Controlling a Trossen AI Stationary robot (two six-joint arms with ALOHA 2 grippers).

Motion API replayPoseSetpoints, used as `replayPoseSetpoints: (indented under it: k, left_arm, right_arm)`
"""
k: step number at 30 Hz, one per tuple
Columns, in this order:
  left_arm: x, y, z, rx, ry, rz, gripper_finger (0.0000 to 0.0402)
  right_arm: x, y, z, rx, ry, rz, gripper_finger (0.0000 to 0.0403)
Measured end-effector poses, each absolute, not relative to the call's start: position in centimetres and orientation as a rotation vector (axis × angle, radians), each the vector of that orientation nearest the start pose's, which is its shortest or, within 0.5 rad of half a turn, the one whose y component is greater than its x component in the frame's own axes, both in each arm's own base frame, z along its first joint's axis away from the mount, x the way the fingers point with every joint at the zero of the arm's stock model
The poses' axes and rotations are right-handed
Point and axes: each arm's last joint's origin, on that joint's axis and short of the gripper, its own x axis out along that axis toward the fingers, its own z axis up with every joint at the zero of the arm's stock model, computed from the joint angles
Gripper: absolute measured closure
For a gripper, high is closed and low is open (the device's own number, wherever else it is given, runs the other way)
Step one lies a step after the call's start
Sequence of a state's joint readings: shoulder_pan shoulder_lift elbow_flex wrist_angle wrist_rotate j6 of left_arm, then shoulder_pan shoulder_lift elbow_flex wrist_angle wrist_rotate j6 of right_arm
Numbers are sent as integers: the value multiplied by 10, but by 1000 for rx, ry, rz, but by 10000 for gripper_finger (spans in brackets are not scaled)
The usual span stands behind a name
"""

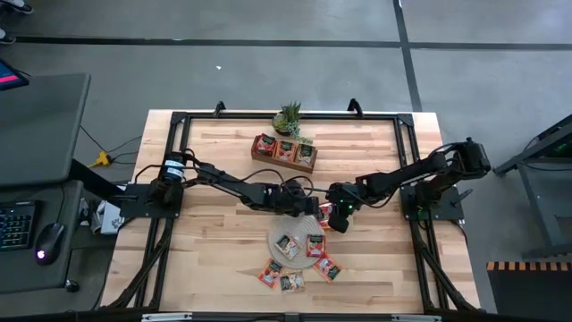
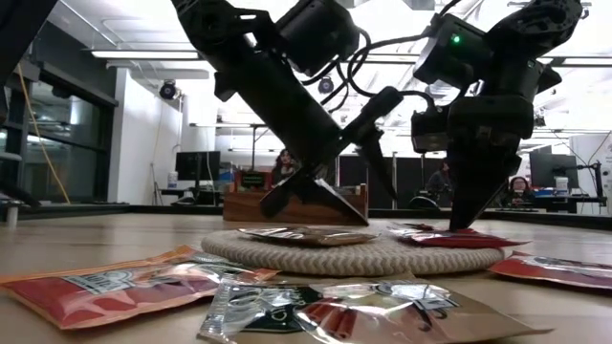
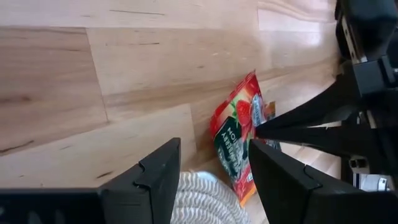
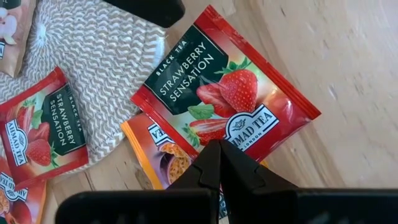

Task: Pick & Place Tea
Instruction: Put the red tea bag into the left section of the wooden organizer

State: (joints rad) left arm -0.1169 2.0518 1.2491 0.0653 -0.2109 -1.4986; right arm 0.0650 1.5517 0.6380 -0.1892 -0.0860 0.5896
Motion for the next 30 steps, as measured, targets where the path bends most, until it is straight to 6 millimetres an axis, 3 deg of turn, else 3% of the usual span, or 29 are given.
replayPoseSetpoints:
  k: [13,30]
  left_arm:
    - [427,-25,139,-1340,508,597,213]
    - [443,-28,127,-1348,545,571,213]
  right_arm:
    - [259,19,125,571,1065,-197,403]
    - [262,10,127,602,1024,-222,403]
